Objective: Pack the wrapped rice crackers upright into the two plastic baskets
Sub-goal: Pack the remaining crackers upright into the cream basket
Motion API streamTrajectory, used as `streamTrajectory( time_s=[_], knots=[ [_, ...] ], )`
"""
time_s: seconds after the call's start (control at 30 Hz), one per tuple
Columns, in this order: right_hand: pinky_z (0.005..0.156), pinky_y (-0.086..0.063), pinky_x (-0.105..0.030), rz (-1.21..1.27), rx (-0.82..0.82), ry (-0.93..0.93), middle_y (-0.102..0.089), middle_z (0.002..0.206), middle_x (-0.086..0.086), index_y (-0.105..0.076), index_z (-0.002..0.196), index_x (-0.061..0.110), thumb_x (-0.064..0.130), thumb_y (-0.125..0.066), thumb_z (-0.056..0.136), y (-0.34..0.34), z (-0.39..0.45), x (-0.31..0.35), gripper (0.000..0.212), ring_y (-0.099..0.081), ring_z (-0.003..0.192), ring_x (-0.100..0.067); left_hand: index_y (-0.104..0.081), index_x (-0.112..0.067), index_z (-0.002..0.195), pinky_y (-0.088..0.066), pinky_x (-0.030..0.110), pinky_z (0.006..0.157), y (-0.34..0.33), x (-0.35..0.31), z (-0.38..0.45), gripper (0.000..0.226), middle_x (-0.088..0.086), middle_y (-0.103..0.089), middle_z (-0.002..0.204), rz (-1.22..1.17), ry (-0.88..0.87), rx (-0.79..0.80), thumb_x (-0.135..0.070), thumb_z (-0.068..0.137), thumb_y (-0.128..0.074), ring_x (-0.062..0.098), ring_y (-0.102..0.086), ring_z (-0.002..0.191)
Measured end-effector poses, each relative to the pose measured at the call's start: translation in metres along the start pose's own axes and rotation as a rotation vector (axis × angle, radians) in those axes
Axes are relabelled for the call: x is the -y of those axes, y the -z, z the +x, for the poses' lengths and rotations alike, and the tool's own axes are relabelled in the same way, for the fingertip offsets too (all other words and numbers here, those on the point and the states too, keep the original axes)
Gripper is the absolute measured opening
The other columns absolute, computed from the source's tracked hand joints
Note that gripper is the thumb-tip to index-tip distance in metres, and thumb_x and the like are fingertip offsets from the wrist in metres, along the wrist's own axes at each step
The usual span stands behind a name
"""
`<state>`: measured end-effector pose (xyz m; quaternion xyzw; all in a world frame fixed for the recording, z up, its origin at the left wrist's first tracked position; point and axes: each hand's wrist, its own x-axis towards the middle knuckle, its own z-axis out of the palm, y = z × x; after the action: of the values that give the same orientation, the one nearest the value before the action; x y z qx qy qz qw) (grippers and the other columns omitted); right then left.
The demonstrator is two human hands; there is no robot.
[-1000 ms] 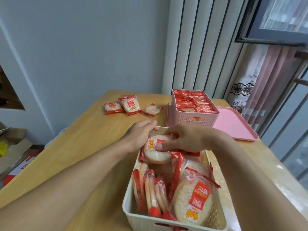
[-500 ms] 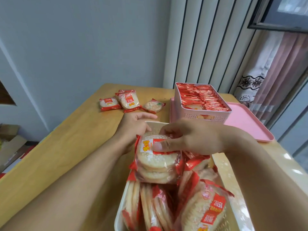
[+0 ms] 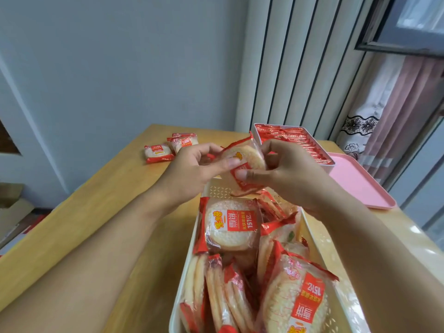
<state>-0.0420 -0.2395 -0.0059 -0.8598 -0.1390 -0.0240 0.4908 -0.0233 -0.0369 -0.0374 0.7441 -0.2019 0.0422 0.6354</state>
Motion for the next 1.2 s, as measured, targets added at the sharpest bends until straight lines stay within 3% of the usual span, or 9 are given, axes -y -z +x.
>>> streamTrajectory(
  time_s=[0.17, 0.3, 0.4, 0.57, 0.77, 0.9, 1.0, 1.07, 1.2],
  knots=[
    [0.059, -0.044, -0.016, -0.515, 0.002, -0.014, -0.069, 0.089, 0.015, -0.068, 0.101, 0.03, 0.038, -0.088, 0.073, 0.006, -0.003, 0.001, 0.036, -0.064, 0.077, 0.0, -0.075, -0.013, 0.097, -0.057, 0.022, 0.078, 0.011, 0.006, 0.003, 0.026, 0.0, -0.079, 0.096, 0.047, 0.048, -0.063, -0.028, 0.077, -0.081, 0.013, -0.073, 0.095],
    [0.058, -0.044, -0.021, -0.675, 0.012, -0.032, -0.071, 0.087, 0.014, -0.073, 0.103, 0.028, 0.029, -0.086, 0.078, 0.008, -0.004, -0.001, 0.028, -0.063, 0.076, -0.004, -0.078, -0.024, 0.097, -0.054, 0.029, 0.094, 0.005, 0.013, 0.003, 0.025, -0.01, -0.078, 0.099, 0.305, 0.06, 0.028, -0.035, 0.076, -0.085, 0.006, -0.071, 0.1],
    [0.068, -0.054, -0.029, -0.709, 0.035, -0.065, -0.073, 0.091, 0.01, -0.073, 0.102, 0.029, 0.026, -0.086, 0.077, 0.007, -0.005, -0.002, 0.028, -0.066, 0.081, -0.012, -0.081, -0.029, 0.098, -0.045, 0.021, 0.102, -0.007, 0.021, 0.003, 0.028, -0.016, -0.074, 0.109, 0.362, -0.013, -0.017, -0.039, 0.073, -0.086, -0.004, -0.063, 0.11],
    [0.069, -0.057, -0.031, -0.789, 0.064, -0.097, -0.069, 0.098, 0.006, -0.065, 0.096, 0.039, 0.02, -0.08, 0.081, 0.012, -0.007, -0.002, 0.028, -0.067, 0.084, -0.018, -0.079, -0.022, 0.112, -0.036, 0.013, 0.107, -0.011, 0.022, 0.005, 0.039, -0.016, -0.065, 0.125, 0.299, 0.011, -0.038, -0.041, 0.078, -0.079, -0.008, -0.054, 0.123],
    [0.075, -0.059, -0.036, -0.862, 0.056, -0.159, -0.069, 0.105, 0.005, -0.068, 0.108, 0.038, 0.031, -0.077, 0.08, 0.011, -0.005, -0.006, 0.03, -0.068, 0.088, -0.021, -0.073, -0.03, 0.121, -0.025, 0.005, 0.106, -0.003, 0.023, 0.01, 0.028, -0.022, -0.047, 0.139, 0.477, 0.064, 0.166, -0.034, 0.095, -0.066, -0.008, -0.037, 0.135],
    [0.07, -0.055, -0.031, -0.877, -0.013, -0.136, -0.07, 0.1, 0.007, -0.068, 0.101, 0.037, 0.032, -0.076, 0.079, 0.006, -0.006, -0.006, 0.024, -0.067, 0.086, -0.02, -0.042, -0.036, 0.151, -0.036, 0.006, 0.106, 0.003, 0.022, 0.009, 0.078, -0.024, -0.043, 0.146, 0.469, 0.088, 0.224, -0.007, 0.087, -0.076, -0.013, -0.035, 0.135],
    [0.065, -0.052, -0.029, -0.911, -0.011, -0.128, -0.07, 0.097, 0.008, -0.068, 0.103, 0.036, 0.03, -0.076, 0.079, 0.004, -0.008, -0.002, 0.026, -0.067, 0.086, -0.02, -0.056, -0.043, 0.139, -0.054, 0.022, 0.094, 0.001, 0.018, 0.007, 0.073, -0.016, -0.049, 0.148, 0.423, 0.071, 0.253, -0.004, 0.083, -0.078, -0.004, -0.059, 0.12],
    [0.059, -0.047, -0.028, -0.933, 0.01, -0.132, -0.068, 0.095, 0.007, -0.067, 0.106, 0.036, 0.034, -0.075, 0.079, 0.005, -0.011, 0.001, 0.028, -0.065, 0.083, -0.02, -0.067, -0.041, 0.125, -0.056, 0.022, 0.084, -0.001, 0.017, 0.005, 0.055, -0.017, -0.055, 0.142, 0.413, 0.076, 0.236, -0.009, 0.083, -0.08, -0.004, -0.067, 0.104],
    [0.051, -0.04, -0.025, -0.935, 0.053, -0.159, -0.063, 0.093, 0.006, -0.066, 0.11, 0.037, 0.033, -0.072, 0.083, 0.005, -0.014, 0.006, 0.028, -0.06, 0.076, -0.015, -0.072, -0.037, 0.113, -0.049, 0.025, 0.103, -0.001, 0.02, 0.007, 0.039, -0.017, -0.064, 0.132, 0.428, 0.063, 0.153, -0.014, 0.083, -0.081, -0.004, -0.055, 0.125]
  ],
)
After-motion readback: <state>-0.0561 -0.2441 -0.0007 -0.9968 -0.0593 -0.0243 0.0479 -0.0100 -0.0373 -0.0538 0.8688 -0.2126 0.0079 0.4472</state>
